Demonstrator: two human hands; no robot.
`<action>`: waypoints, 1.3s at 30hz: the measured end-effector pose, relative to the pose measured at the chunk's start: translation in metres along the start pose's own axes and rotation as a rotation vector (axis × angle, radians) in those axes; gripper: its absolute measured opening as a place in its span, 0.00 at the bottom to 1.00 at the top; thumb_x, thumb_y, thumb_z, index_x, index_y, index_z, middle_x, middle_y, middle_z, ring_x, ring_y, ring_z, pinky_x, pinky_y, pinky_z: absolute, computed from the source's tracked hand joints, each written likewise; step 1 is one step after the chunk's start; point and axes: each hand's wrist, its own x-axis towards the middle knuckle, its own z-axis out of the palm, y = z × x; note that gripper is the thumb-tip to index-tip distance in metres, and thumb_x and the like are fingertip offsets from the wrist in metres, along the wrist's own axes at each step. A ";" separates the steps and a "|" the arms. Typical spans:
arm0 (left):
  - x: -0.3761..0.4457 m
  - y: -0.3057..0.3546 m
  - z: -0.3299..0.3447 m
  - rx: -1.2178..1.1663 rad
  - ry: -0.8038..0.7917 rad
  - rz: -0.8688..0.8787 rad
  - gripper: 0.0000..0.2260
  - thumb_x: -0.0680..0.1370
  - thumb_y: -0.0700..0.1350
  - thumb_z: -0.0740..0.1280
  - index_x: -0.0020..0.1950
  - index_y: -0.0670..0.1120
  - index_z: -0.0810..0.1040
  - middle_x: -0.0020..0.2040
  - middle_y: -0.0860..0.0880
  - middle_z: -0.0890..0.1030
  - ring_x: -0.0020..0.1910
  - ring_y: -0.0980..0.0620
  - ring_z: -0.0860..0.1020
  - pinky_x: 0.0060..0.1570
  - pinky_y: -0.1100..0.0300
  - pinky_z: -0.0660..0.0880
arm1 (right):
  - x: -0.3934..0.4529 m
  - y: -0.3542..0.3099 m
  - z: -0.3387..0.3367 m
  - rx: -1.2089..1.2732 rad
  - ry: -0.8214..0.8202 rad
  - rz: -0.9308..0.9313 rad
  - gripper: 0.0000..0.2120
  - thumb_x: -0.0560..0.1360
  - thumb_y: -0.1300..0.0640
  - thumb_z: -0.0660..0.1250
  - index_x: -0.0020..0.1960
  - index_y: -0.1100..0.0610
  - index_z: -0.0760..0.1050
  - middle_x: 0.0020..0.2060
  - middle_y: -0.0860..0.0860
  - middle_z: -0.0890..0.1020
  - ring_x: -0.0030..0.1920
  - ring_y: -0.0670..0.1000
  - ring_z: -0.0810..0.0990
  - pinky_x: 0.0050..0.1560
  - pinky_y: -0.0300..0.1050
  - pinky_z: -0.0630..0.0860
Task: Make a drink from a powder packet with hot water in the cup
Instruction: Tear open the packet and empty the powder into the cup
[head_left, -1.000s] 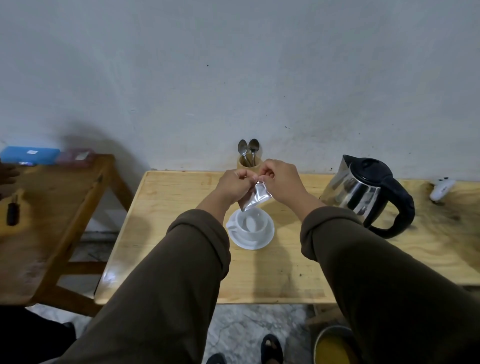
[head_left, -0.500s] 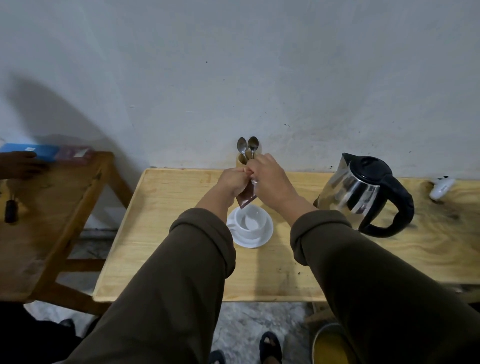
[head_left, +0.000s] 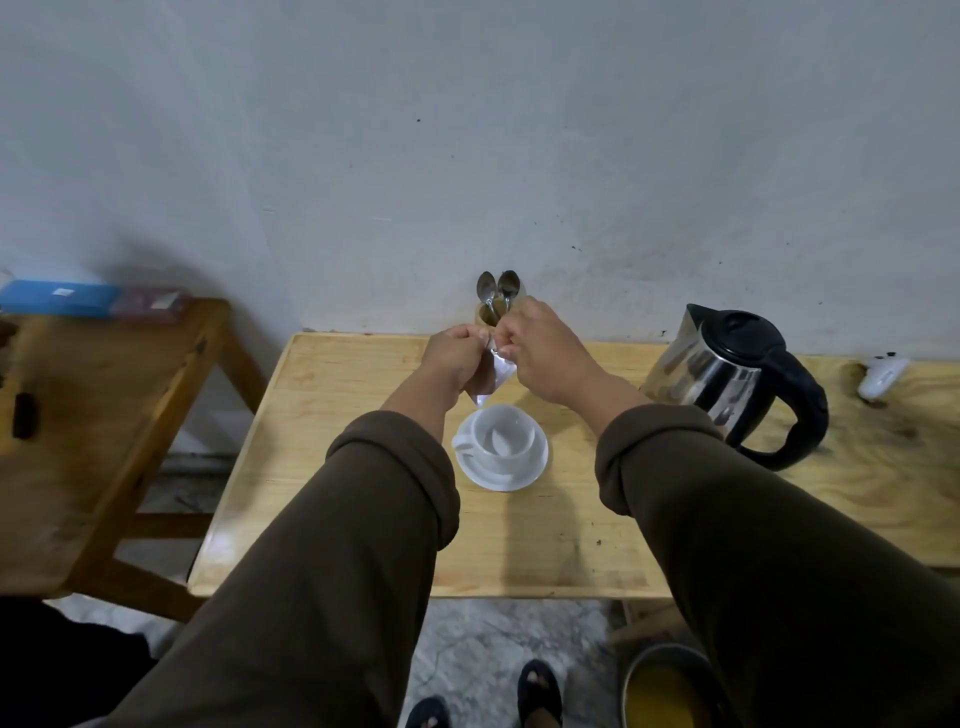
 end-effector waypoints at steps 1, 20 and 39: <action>0.000 0.000 -0.001 -0.019 -0.007 -0.002 0.15 0.80 0.40 0.59 0.35 0.50 0.73 0.35 0.50 0.75 0.32 0.54 0.72 0.27 0.63 0.69 | 0.000 -0.001 -0.001 0.039 0.006 0.024 0.04 0.75 0.65 0.62 0.47 0.64 0.75 0.48 0.50 0.67 0.48 0.48 0.67 0.50 0.40 0.64; 0.003 -0.013 -0.011 0.041 -0.183 0.047 0.07 0.80 0.44 0.63 0.47 0.44 0.79 0.38 0.46 0.76 0.34 0.53 0.72 0.37 0.62 0.74 | -0.002 -0.002 0.000 0.201 0.112 0.265 0.05 0.73 0.62 0.68 0.48 0.60 0.79 0.42 0.51 0.76 0.44 0.50 0.73 0.46 0.40 0.67; 0.025 -0.041 0.003 0.071 0.005 0.002 0.09 0.78 0.46 0.65 0.38 0.52 0.79 0.44 0.46 0.80 0.45 0.47 0.76 0.58 0.48 0.76 | -0.019 0.005 0.000 0.259 -0.109 0.265 0.07 0.74 0.62 0.67 0.51 0.63 0.78 0.36 0.42 0.71 0.44 0.48 0.72 0.45 0.37 0.67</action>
